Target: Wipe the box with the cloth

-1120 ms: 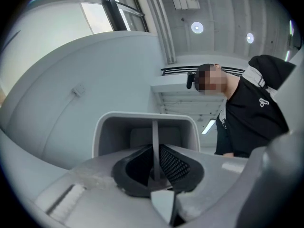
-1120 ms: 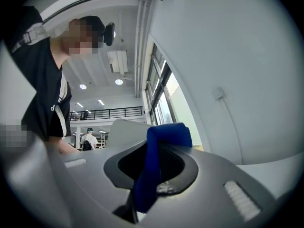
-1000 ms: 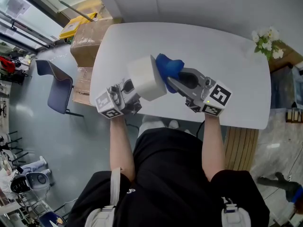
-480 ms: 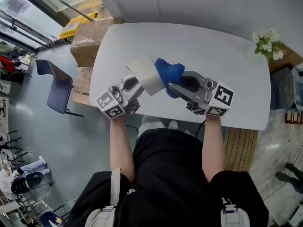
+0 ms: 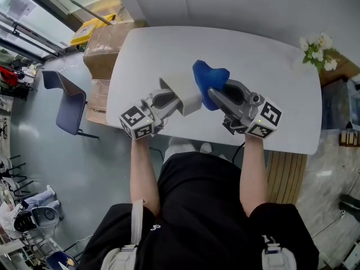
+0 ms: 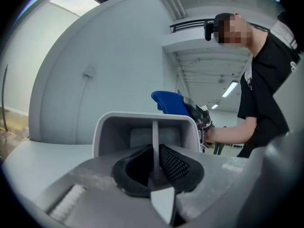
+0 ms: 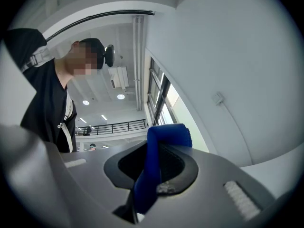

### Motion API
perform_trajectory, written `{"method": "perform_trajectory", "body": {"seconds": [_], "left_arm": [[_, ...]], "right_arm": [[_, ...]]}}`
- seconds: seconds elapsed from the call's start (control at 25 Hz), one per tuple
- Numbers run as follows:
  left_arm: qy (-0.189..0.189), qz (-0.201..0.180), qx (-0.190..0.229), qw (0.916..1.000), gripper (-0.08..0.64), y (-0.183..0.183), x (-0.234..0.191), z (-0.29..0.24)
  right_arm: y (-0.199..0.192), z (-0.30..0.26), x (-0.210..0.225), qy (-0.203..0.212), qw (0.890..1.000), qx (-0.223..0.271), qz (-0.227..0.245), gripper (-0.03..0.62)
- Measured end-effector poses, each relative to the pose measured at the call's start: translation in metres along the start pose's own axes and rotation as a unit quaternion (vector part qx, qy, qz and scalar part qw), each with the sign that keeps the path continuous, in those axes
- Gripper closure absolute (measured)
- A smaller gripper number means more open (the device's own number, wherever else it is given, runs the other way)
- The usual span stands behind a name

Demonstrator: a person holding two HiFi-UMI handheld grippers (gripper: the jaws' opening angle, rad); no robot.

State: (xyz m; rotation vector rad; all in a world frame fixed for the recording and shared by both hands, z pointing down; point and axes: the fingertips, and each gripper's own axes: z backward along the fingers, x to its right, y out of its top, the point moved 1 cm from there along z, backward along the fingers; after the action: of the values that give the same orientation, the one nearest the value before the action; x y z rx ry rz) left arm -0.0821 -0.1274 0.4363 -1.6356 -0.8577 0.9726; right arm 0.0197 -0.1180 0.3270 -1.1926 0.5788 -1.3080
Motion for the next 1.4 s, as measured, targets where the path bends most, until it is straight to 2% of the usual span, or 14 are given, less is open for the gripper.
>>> {"method": "perform_trajectory", "body": {"seconds": [0.32,0.56,0.84,1.16,1.4], "left_arm": [[0.0,-0.03,-0.121,0.9922,0.514,-0.028,0.004,-0.016],[0.006,-0.044,-0.205,0.9777,0.514,-0.051,0.001,-0.03],[-0.003,-0.073,-0.302,0.9505,0.514,-0.079,-0.001,-0.044],[-0.022,-0.103,-0.394,0.9133,0.514,-0.116,-0.004,-0.053],[-0.032,-0.14,-0.459,0.8769,0.514,-0.135,-0.011,-0.059]], "right_arm": [[0.005,0.008,0.019,-0.063,0.998,0.015,0.009,0.538],[0.007,0.015,0.033,-0.092,0.995,0.022,0.011,0.538],[0.01,0.024,0.044,-0.119,0.992,0.028,0.012,0.538],[0.009,0.032,0.053,-0.145,0.989,0.03,0.014,0.538],[0.01,0.039,0.064,-0.165,0.986,0.03,0.016,0.537]]}}
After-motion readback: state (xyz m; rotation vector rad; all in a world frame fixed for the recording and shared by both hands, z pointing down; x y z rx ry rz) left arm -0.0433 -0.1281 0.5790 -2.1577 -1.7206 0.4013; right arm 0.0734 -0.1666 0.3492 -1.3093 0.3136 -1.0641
